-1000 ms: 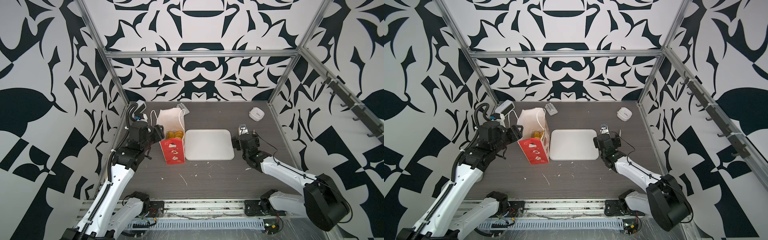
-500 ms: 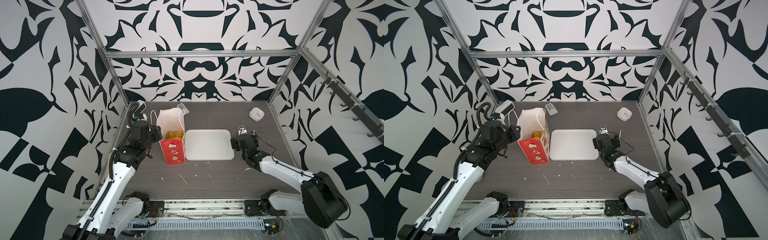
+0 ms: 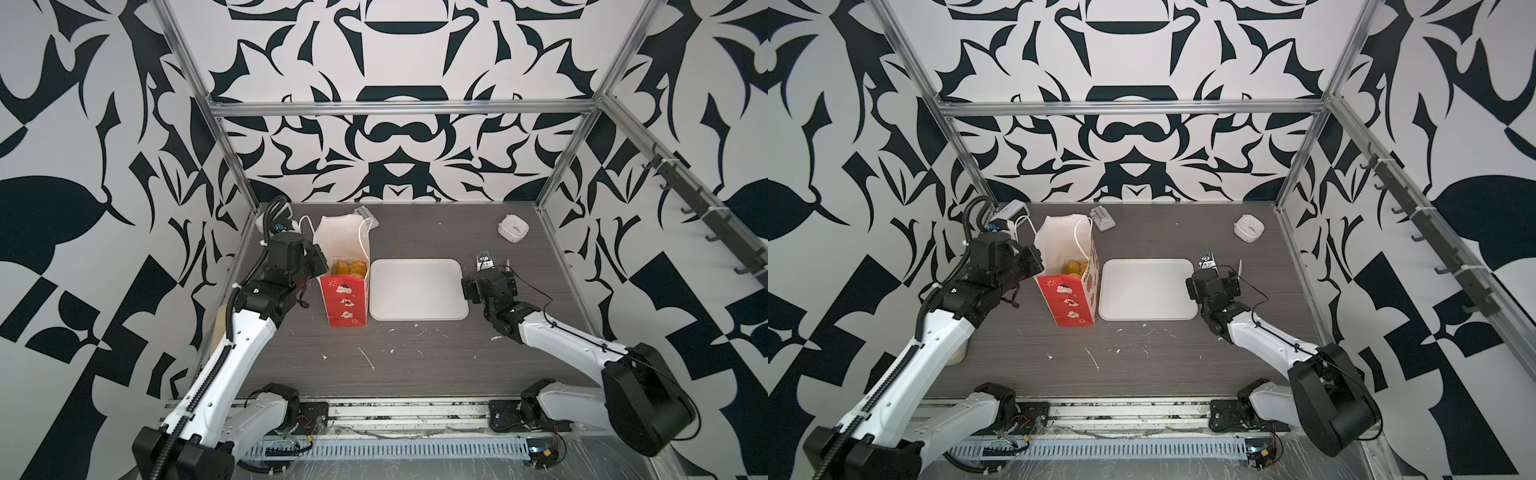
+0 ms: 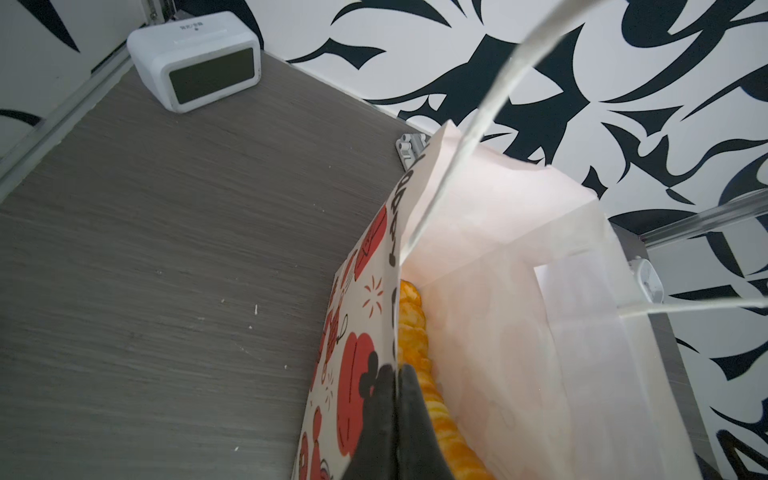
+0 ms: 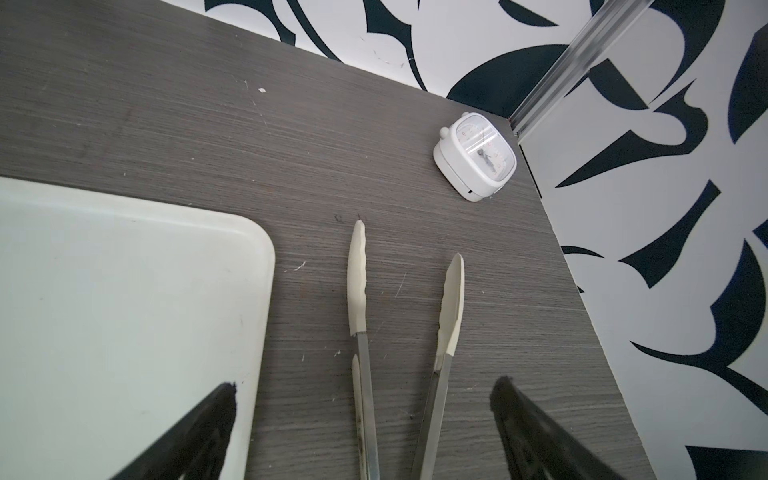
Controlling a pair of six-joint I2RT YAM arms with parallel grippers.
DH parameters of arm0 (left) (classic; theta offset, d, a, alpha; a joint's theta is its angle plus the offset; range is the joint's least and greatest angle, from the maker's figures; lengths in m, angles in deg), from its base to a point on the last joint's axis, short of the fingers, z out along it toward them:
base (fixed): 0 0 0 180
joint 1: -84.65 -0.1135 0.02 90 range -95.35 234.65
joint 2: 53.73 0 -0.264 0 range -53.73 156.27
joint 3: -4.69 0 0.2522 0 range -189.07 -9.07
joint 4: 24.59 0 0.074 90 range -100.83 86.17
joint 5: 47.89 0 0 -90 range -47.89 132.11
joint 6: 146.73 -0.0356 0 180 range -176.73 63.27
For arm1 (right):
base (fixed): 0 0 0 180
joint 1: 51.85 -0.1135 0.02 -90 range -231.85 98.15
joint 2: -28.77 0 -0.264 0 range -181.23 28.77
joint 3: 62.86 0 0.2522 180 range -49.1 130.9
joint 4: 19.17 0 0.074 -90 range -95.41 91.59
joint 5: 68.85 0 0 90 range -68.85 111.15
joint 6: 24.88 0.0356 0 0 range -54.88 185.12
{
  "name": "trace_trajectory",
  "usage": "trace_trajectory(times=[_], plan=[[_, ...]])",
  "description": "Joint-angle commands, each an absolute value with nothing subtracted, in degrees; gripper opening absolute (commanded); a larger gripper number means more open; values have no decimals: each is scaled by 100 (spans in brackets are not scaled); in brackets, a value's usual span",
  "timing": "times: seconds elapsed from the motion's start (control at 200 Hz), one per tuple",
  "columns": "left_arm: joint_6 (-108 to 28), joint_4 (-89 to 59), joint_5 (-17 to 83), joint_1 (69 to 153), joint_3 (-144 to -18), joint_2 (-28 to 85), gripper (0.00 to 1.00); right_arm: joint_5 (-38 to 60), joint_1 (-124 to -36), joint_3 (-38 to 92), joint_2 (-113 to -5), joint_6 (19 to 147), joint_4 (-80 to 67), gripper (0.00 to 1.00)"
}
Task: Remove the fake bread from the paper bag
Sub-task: 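Grasp the paper bag's top edge with left gripper while right approaches tongs, then tilt the bag over the tray with left gripper while right grasps tongs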
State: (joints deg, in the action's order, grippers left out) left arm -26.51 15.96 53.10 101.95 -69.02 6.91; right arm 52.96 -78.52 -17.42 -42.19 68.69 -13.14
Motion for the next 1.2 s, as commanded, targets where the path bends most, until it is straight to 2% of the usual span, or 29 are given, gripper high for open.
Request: trace_trajectory(times=[0.0, 0.28, 0.525, 0.685, 0.89, 1.075, 1.195], plan=[[-3439, 1415, 5769, 10189, -7629, 1094, 0, 5417, -7856, -1469, -4072, 7017, -1067, 98], [-5196, 1437, 6294, 9811, -9182, 2832, 0, 5523, -7852, -1192, -3193, 7100, -39, 98], [-5730, 854, 6327, 9809, -9490, 3667, 0, 5267, -7857, -1396, -2292, 7421, 590, 96], [-5309, 466, 6033, 9944, -9220, 3723, 0, 4949, -7849, -1500, -2112, 7796, 856, 95], [-4915, 169, 5791, 10514, -8889, 3559, 0, 4933, -7854, -1511, -1966, 8259, 1247, 96], [-4789, -160, 5809, 11138, -8367, 3390, 0, 5180, -7536, -1224, -2437, 8449, 1866, 100], [-4687, -353, 5825, 11327, -7997, 3260, 0, 4260, -6842, -1059, -2909, 8513, 2058, 100]])
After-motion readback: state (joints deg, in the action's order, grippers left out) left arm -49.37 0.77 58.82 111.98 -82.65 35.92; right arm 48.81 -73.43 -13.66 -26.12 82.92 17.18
